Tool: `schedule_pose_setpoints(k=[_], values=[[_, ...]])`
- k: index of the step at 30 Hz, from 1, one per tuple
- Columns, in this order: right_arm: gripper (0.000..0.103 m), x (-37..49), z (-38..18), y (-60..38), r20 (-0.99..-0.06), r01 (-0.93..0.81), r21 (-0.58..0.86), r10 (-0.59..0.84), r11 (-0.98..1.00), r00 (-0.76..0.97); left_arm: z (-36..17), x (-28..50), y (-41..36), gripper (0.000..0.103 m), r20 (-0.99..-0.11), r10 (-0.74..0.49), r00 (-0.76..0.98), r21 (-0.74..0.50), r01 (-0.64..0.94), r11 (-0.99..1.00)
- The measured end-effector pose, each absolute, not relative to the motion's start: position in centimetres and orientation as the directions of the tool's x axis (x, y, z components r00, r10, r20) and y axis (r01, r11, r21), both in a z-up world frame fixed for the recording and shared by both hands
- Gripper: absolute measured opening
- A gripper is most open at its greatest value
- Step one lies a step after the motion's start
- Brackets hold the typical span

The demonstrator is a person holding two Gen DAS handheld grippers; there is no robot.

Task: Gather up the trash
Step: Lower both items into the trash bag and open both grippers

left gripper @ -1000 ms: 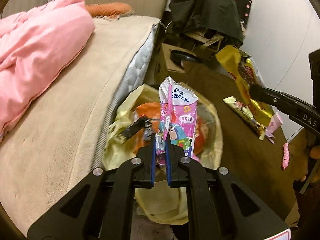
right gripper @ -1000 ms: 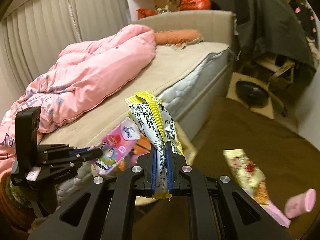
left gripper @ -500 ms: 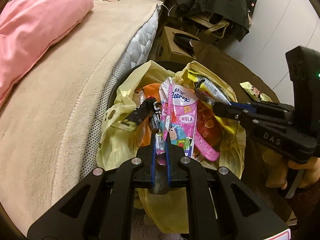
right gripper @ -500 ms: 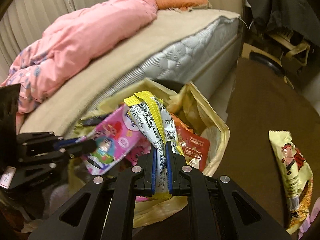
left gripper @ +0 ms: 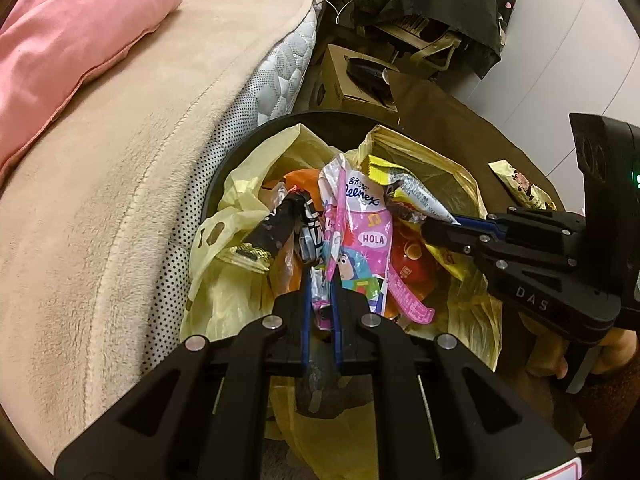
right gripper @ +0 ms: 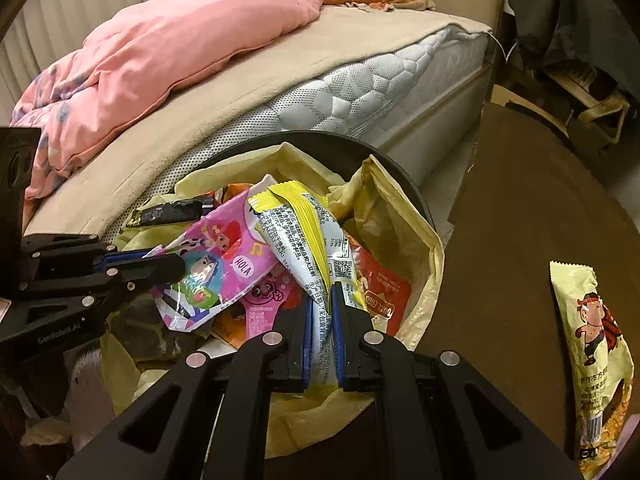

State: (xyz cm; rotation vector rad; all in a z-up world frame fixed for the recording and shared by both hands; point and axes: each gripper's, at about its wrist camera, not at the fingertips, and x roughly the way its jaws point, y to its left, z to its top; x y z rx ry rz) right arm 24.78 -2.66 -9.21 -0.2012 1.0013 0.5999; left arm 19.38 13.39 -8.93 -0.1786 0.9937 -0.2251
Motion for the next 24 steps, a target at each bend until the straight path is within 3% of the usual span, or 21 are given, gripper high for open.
schedule_pose_setpoints(k=[7, 17, 24], values=[[0.016, 23.8, -8.6, -2.1, -0.833, -0.584, 0.069, 0.369, 0.809, 0.412, -8.1, 19.2, 13.6, 0.008, -0.797, -0.273, 0.539, -0.259, 0.103, 0.96], [0.021, 22.9, -7.3, -2.5, -0.829, -0.575, 0.056, 0.36, 0.816, 0.429, -5.4, 17.9, 14.4, 0.031, -0.761, -0.243, 0.602, -0.248, 0.076, 0.966], [0.021, 22.1, -6.2, -3.0, -0.815, -0.579, 0.053, 0.371, 0.813, 0.446, -4.4, 17.1, 14.8, 0.033, -0.752, -0.209, 0.625, -0.231, 0.046, 0.972]])
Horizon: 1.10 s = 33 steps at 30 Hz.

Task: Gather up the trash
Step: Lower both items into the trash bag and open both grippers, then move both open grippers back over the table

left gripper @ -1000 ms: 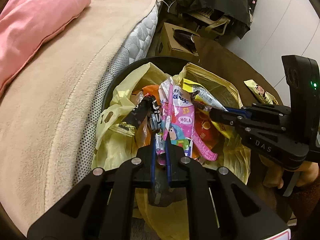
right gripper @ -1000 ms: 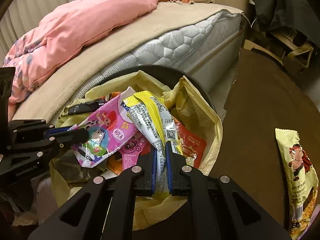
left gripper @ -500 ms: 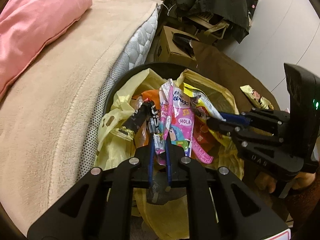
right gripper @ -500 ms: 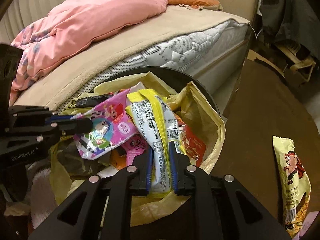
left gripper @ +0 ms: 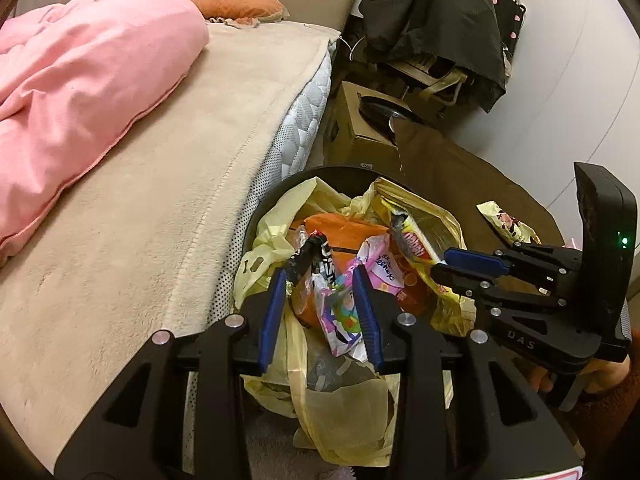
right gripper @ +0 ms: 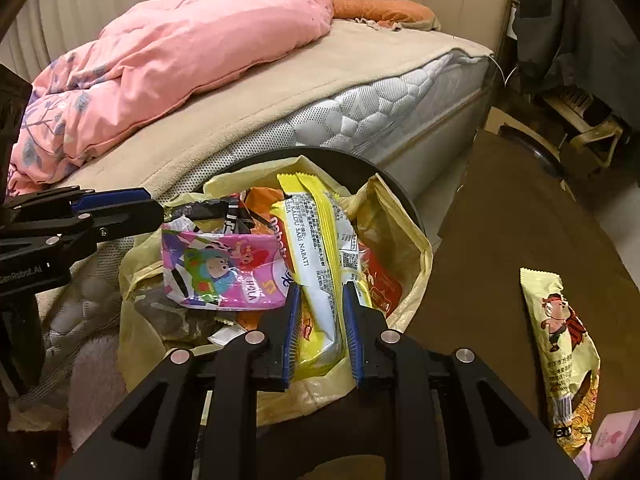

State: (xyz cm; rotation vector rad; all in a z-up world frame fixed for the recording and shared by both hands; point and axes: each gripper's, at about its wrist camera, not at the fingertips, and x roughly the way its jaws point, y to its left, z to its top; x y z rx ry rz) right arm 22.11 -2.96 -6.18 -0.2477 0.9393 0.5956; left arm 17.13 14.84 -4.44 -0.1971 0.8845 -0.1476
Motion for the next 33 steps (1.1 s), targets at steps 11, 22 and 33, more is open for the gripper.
schedule_pose_setpoints(k=[11, 22, 33], values=[[0.021, 20.6, -2.8, -6.8, -0.762, -0.54, 0.023, 0.365, 0.841, 0.535, -2.5, 16.4, 13.7, 0.034, -0.722, -0.204, 0.661, -0.228, 0.051, 0.972], [0.022, 17.9, -0.4, -18.8, -0.709, -0.367, -0.028, 0.241, 0.93, 0.663, -1.8, 16.7, 6.1, 0.041, -0.711, -0.297, 0.637, -0.23, 0.189, 0.955], [0.022, 13.2, -3.9, -31.5, -0.748, -0.168, 0.0, 0.112, 0.986, 0.654, -3.0, 17.3, -4.4, 0.041, -0.74, -0.387, 0.549, -0.229, 0.336, 0.914]])
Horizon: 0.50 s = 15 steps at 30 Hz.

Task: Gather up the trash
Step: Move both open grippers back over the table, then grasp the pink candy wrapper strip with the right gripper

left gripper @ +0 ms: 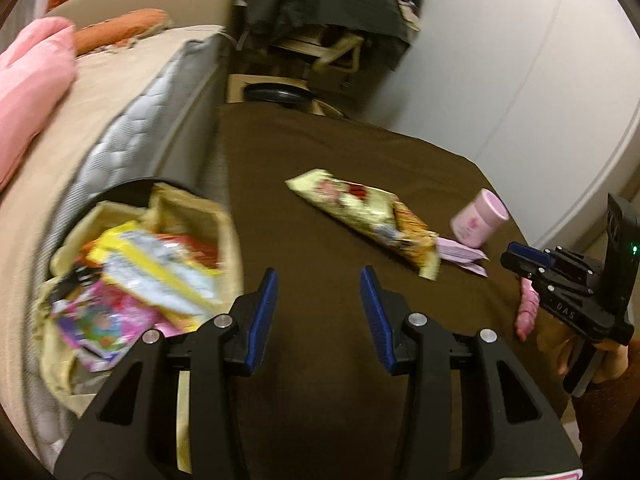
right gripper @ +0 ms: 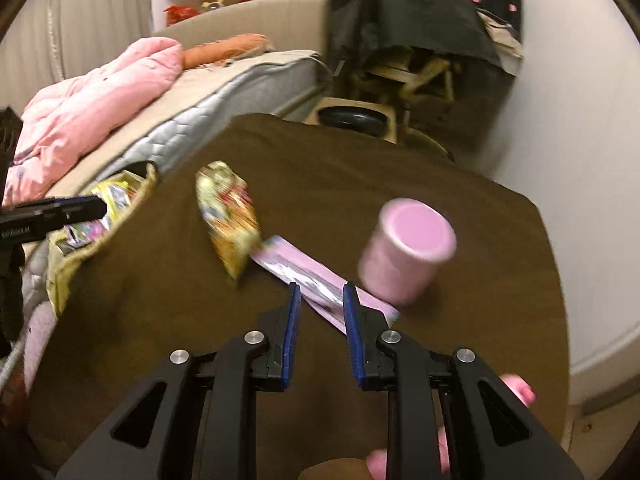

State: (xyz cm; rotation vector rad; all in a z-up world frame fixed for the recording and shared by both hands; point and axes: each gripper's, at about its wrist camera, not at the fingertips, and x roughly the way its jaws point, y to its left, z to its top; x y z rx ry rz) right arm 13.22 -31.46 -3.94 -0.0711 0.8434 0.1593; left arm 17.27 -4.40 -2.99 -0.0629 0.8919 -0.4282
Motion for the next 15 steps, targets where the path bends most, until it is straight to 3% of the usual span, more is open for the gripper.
schedule_pose_setpoints(k=[7, 15], values=[[0.022, 10.9, -4.1, -34.9, -0.741, -0.144, -0.001, 0.096, 0.99, 0.665, -3.3, 17.2, -8.9, 0.041, -0.747, -0.415, 0.519, -0.227, 0.387, 0.893], [0.022, 11.1, -4.8, -34.7, -0.756, -0.218, 0.054, 0.182, 0.974, 0.629, -4.0, 17.6, -10.3, 0.042, -0.759, -0.398, 0.514, -0.217, 0.378, 0.9]])
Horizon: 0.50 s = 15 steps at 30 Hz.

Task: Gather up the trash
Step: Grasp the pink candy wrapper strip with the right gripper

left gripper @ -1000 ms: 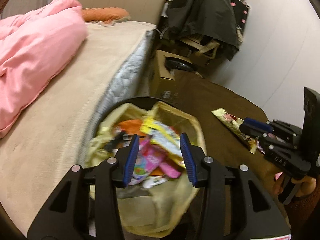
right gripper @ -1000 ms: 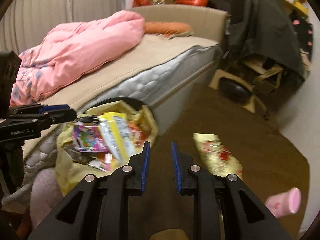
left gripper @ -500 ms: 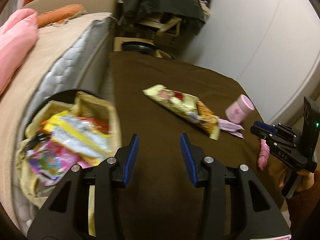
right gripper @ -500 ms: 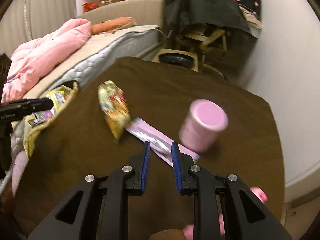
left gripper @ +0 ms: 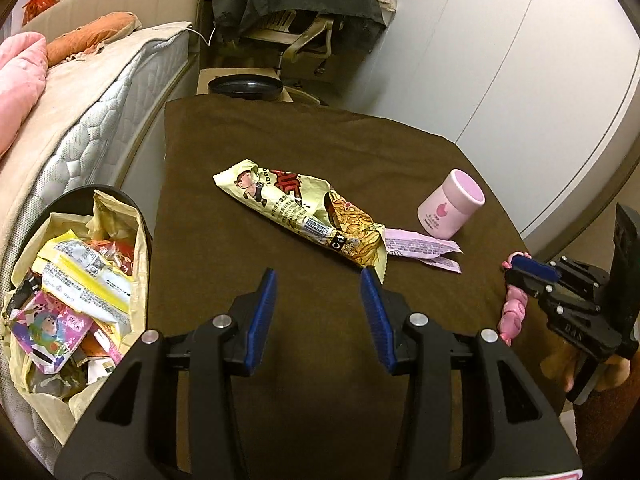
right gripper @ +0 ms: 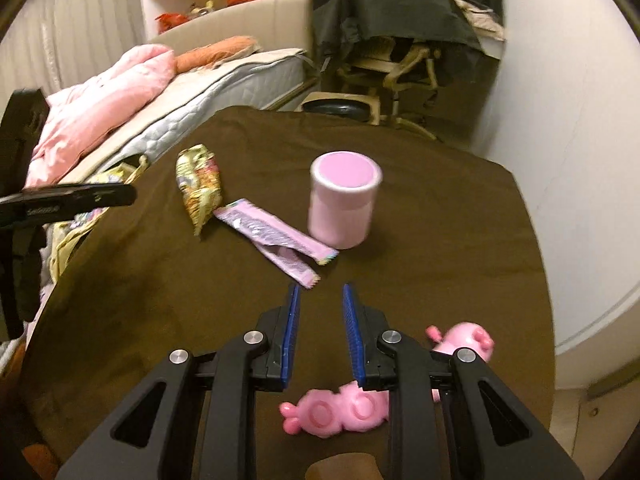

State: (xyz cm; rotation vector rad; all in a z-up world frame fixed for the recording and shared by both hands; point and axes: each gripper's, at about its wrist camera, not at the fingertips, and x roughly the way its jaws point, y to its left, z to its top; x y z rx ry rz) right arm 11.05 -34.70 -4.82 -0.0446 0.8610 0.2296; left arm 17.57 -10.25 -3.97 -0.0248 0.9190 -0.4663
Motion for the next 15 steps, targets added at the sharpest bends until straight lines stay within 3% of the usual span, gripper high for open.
schedule_pose_setpoints(k=[7, 12, 15], values=[[0.022, 15.6, -5.7, -30.6, -0.761, -0.321, 0.09, 0.273, 0.943, 0.588, -4.1, 17.9, -9.6, 0.042, -0.763, -0.383, 0.521, -0.212, 0.358, 0.909], [0.022, 19.0, -7.6, -30.4, -0.804, -0.27, 0.086, 0.226, 0.959, 0.55, -4.3, 17.9, -8.5, 0.042, -0.767, -0.372, 0.523, -0.211, 0.342, 0.916], [0.022, 19.1, -8.6, -31.0, -0.813, -0.242, 0.16, 0.267, 0.957, 0.517, -4.5, 18.1, -8.0, 0.042, -0.769, -0.37, 0.521, -0.216, 0.333, 0.918]])
